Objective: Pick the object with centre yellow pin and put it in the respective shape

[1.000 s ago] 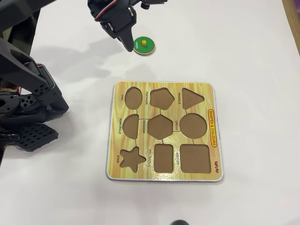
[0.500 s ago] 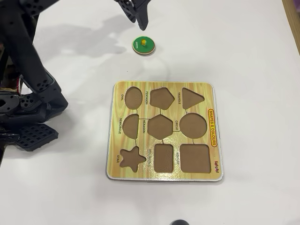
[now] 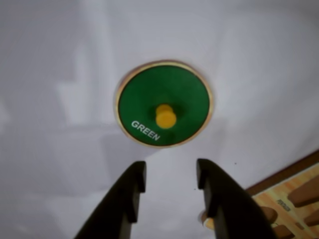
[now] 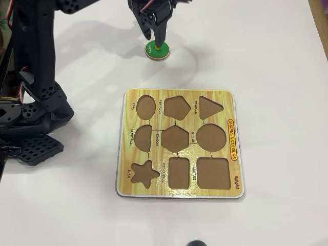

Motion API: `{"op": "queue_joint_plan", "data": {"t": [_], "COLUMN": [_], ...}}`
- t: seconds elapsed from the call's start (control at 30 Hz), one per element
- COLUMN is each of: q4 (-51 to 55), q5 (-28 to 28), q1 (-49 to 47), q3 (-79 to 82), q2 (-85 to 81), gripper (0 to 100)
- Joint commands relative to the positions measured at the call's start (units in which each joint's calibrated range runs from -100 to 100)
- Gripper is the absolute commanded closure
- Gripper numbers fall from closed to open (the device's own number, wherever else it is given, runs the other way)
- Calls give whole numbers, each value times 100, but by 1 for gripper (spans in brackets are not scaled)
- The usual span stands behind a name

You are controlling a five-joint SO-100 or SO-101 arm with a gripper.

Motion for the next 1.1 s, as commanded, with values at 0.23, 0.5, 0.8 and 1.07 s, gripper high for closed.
{"op": "queue_joint_plan", "data": {"t": [0.23, 0.5, 0.8, 1.07], "q4": [-40, -40, -40, -40], "q5": [-14, -9, -9, -9], "q1": [-43, -141, -189, -180], "q3": [-683, -989, -890, -890], "q2": [659, 985, 1002, 1002], "gripper": [88, 88, 88, 88]}}
